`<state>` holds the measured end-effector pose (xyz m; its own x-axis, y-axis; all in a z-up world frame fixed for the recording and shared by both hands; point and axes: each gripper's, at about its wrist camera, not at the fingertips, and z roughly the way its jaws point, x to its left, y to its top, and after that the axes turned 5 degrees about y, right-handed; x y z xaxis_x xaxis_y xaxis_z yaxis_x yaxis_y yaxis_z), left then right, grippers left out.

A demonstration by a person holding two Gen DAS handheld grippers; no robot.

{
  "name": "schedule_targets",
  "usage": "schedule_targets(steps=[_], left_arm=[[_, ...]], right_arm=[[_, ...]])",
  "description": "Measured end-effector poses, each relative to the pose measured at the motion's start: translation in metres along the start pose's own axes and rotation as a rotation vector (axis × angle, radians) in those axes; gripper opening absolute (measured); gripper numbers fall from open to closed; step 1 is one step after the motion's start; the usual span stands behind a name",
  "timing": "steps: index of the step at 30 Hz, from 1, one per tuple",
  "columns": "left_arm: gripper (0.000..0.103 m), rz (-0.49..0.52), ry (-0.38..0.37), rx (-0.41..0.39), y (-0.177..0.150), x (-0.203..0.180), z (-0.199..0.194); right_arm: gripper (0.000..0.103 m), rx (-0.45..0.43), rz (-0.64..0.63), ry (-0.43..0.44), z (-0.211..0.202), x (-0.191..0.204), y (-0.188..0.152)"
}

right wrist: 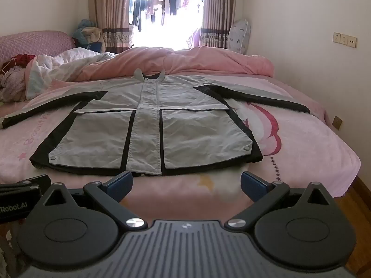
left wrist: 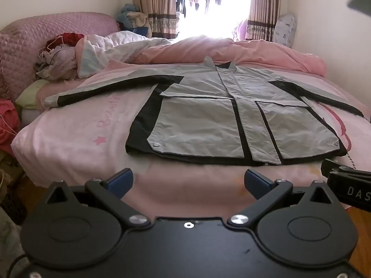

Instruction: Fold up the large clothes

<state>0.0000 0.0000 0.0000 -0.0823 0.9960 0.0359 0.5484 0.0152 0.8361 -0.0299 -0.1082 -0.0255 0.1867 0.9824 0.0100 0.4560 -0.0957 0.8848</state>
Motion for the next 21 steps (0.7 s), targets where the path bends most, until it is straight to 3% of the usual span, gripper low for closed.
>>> schedule_targets(steps=[21], left_arm=[[0.103,0.003,-0.002,0.003,-0.0029,0.0026,-0.0016]], right_arm=[[0.103,0.013,0.000,0.000,0.0007,-0.0007,-0.0013]])
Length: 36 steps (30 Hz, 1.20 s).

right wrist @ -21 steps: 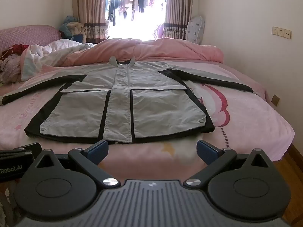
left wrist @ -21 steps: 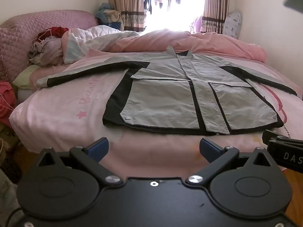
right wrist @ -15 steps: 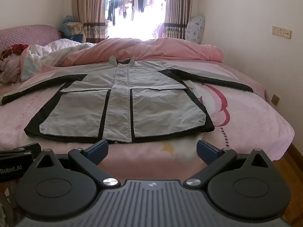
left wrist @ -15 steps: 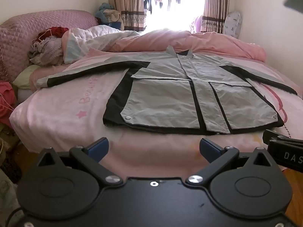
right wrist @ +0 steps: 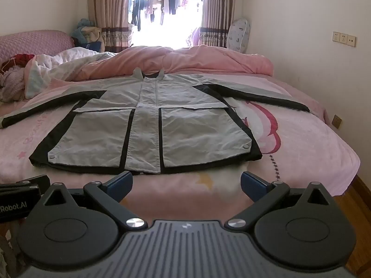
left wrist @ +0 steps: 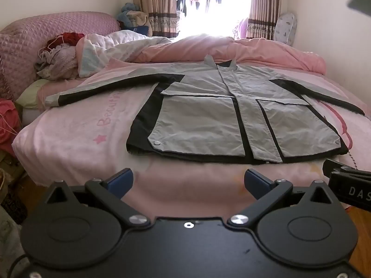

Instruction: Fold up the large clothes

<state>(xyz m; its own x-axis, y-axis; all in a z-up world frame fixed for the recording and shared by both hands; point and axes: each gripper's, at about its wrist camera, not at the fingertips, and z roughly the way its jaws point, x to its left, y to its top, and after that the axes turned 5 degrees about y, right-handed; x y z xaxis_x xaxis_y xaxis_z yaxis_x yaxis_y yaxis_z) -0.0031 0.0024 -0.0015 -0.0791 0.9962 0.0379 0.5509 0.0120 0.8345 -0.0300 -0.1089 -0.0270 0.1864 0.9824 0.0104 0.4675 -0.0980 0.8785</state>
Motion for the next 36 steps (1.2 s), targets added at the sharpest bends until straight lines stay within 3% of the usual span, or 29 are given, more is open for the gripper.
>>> schedule_targets(steps=[36], left_arm=[[0.103,-0.005,0.016,0.006,0.0022,-0.0023,0.0043]], right_arm=[[0.103,0.000,0.002,0.001,0.0000,-0.0023,-0.0004]])
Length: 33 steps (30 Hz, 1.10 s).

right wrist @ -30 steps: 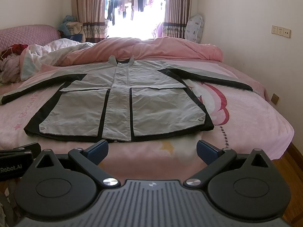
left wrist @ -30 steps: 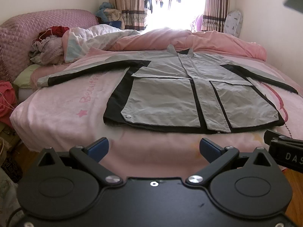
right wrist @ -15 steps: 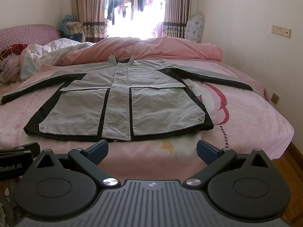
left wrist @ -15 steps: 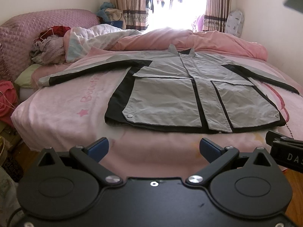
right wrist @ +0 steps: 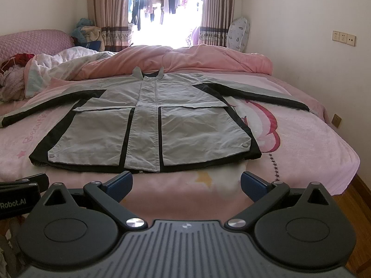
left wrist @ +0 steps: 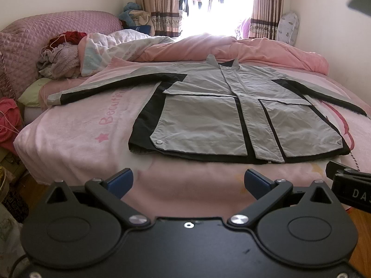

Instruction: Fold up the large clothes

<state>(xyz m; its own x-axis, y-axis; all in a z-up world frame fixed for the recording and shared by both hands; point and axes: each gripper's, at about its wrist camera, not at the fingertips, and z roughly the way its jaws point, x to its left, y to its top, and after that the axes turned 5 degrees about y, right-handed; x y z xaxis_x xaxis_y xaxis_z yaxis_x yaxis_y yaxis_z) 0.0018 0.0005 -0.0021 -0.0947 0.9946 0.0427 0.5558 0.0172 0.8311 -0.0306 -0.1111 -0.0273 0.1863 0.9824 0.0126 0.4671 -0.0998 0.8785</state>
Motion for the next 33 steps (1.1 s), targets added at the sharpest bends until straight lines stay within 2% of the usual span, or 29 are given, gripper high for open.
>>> schedule_targets(steps=[33], left_arm=[[0.103,0.004,-0.002,-0.001,0.0013,0.0004,-0.0007]], right_arm=[[0.103,0.001,-0.002,0.002,0.0008,0.0000,-0.0003]])
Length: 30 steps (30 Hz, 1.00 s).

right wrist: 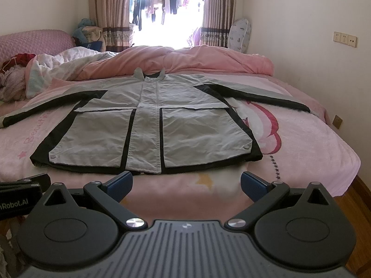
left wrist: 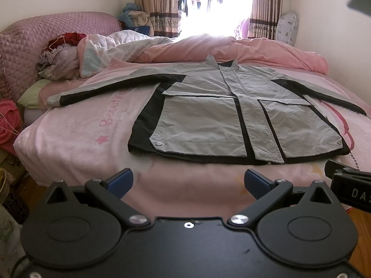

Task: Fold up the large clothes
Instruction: 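Grasp the black-edged jacket hem with the left gripper and lift it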

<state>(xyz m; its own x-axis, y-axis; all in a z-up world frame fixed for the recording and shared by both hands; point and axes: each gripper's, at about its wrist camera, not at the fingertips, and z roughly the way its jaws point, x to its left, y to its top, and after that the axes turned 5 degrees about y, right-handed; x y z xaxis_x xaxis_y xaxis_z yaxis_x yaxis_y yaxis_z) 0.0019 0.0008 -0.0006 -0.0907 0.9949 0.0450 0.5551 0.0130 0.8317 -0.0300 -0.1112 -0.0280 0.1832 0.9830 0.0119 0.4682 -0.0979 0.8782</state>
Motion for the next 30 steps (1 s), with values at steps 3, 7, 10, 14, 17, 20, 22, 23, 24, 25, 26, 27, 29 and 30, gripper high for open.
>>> schedule_targets(steps=[3,7,10,14,17,20,22,23,24,25,26,27,29,30], left_arm=[[0.103,-0.006,0.002,0.003,0.002,0.000,0.002],[0.103,-0.006,0.003,0.007,0.007,0.001,0.006],[0.103,-0.013,0.005,0.004,0.015,0.004,0.012],[0.103,-0.038,0.010,-0.008,0.033,0.016,0.023],[0.103,-0.103,0.016,-0.037,0.056,0.039,0.037],[0.103,-0.166,0.006,-0.084,0.077,0.067,0.055],[0.103,-0.180,0.036,-0.110,0.094,0.082,0.071],[0.103,-0.181,0.055,-0.125,0.102,0.089,0.079],[0.103,-0.181,0.079,-0.142,0.111,0.097,0.088],[0.103,-0.185,0.099,-0.153,0.119,0.103,0.097],[0.103,-0.191,0.113,-0.152,0.127,0.110,0.107],[0.103,-0.202,0.119,-0.141,0.136,0.120,0.119],[0.103,-0.246,0.125,-0.127,0.151,0.140,0.144],[0.103,-0.271,0.133,-0.117,0.158,0.150,0.158]], right_arm=[[0.103,0.000,0.000,-0.002,0.000,0.004,0.004],[0.103,0.005,0.008,0.000,0.004,0.006,0.013],[0.103,0.003,0.016,0.002,0.010,0.006,0.024],[0.103,-0.040,0.019,0.021,0.024,0.004,0.053],[0.103,-0.103,0.024,0.028,0.038,0.002,0.079],[0.103,-0.141,0.028,0.033,0.059,0.001,0.103],[0.103,-0.150,0.019,0.028,0.080,0.004,0.121],[0.103,-0.155,0.014,0.020,0.092,0.007,0.129],[0.103,-0.165,0.007,0.015,0.102,0.010,0.137],[0.103,-0.181,-0.004,0.021,0.112,0.012,0.143],[0.103,-0.201,-0.013,0.033,0.121,0.015,0.147],[0.103,-0.220,-0.015,0.048,0.133,0.019,0.154],[0.103,-0.204,-0.005,0.075,0.152,0.024,0.168],[0.103,-0.189,-0.003,0.099,0.163,0.026,0.175]])
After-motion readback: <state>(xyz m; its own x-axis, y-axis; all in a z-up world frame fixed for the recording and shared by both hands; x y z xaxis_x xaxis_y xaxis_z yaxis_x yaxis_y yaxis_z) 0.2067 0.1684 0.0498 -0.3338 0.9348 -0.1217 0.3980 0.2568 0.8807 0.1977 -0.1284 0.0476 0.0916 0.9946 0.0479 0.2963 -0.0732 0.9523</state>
